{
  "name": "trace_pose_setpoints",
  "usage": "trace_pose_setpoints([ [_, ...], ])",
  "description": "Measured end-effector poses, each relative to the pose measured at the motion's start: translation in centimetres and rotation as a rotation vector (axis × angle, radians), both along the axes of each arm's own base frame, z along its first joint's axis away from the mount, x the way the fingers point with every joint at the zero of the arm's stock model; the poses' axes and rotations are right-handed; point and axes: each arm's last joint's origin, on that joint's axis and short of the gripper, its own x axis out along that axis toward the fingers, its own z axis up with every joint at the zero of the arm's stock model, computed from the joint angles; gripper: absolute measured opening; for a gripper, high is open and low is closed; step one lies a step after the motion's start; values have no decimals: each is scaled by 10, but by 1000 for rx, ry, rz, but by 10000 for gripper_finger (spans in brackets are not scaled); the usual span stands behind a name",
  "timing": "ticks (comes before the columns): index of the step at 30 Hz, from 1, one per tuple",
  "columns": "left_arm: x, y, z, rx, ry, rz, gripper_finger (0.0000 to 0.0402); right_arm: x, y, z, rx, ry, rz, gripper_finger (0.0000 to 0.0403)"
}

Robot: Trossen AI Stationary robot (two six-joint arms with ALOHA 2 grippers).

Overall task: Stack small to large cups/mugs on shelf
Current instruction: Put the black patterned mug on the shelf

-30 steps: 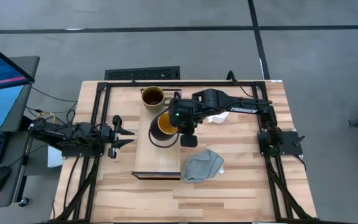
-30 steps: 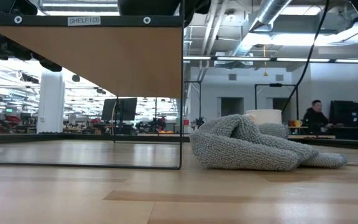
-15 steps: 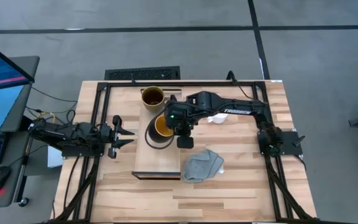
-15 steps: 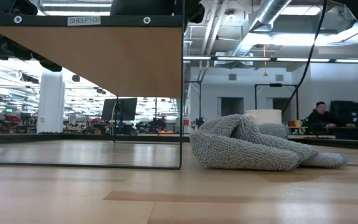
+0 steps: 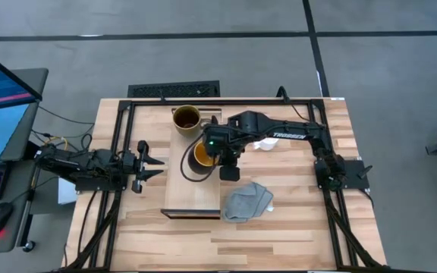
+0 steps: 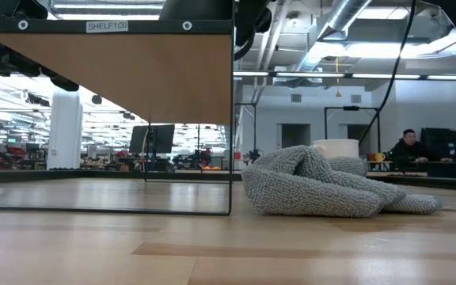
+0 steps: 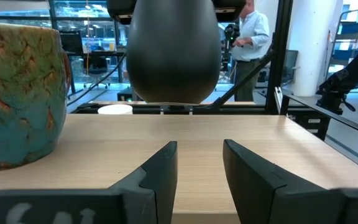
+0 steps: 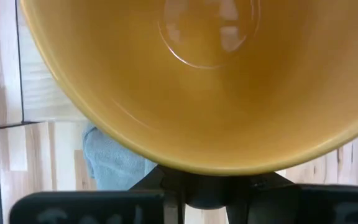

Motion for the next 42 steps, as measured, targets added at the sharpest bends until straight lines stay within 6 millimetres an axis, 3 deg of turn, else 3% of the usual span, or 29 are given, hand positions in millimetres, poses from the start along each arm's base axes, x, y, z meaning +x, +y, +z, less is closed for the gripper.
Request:
trace_pose_setpoints([
  [14,0,0,0,0,0,0,119,-5,-3,-3,15,69,-45,80],
  [27,0,0,0,-1,0,-1,119,5,-6,-1,16,-44,9,80],
  [36,0,0,0,-11,1,-2,119,26,-6,-31,11,7,51,80],
  [42,2,-1,-2,-23,29,-10,119,26,-7,-35,28,31,64,80],
])
